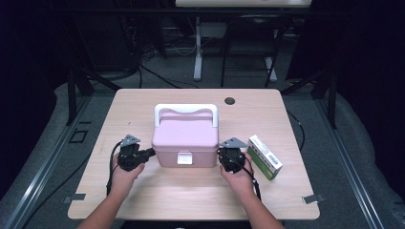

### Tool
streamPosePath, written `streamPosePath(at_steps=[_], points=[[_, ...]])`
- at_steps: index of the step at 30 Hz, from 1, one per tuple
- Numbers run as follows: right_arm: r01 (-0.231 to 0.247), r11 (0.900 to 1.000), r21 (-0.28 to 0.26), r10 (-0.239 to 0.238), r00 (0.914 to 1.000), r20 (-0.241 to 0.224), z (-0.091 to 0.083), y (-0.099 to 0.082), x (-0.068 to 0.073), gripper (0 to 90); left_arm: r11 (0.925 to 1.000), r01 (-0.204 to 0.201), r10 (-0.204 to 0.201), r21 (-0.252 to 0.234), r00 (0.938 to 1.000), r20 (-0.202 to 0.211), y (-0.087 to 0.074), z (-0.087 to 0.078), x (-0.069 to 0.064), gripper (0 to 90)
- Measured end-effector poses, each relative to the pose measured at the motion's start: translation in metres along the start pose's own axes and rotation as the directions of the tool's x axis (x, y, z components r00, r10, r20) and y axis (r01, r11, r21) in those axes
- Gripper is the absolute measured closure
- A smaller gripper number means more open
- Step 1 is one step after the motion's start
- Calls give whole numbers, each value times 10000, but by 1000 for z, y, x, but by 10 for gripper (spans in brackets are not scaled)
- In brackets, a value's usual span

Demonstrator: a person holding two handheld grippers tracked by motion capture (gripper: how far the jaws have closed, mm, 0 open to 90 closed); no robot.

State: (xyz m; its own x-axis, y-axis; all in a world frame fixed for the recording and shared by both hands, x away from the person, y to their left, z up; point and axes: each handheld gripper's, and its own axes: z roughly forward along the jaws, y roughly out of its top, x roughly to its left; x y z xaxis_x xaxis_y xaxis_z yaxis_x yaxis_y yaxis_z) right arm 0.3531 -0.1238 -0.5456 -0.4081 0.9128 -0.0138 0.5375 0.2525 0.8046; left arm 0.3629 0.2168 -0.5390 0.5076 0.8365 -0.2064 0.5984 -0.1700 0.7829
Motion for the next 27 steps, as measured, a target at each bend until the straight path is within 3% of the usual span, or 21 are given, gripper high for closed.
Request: streamPosePath(at_steps=[6,27], points=[[-98,9999,67,99,9999,-82,-4,-2,1,900,10000,17,-17,27,10000,-12,-4,-4,-4,900],[216,9992,346,-209,9996,-210,-19,-10,7,900,9995,-170,166,249,9998,134,-16,-20,-15,900]])
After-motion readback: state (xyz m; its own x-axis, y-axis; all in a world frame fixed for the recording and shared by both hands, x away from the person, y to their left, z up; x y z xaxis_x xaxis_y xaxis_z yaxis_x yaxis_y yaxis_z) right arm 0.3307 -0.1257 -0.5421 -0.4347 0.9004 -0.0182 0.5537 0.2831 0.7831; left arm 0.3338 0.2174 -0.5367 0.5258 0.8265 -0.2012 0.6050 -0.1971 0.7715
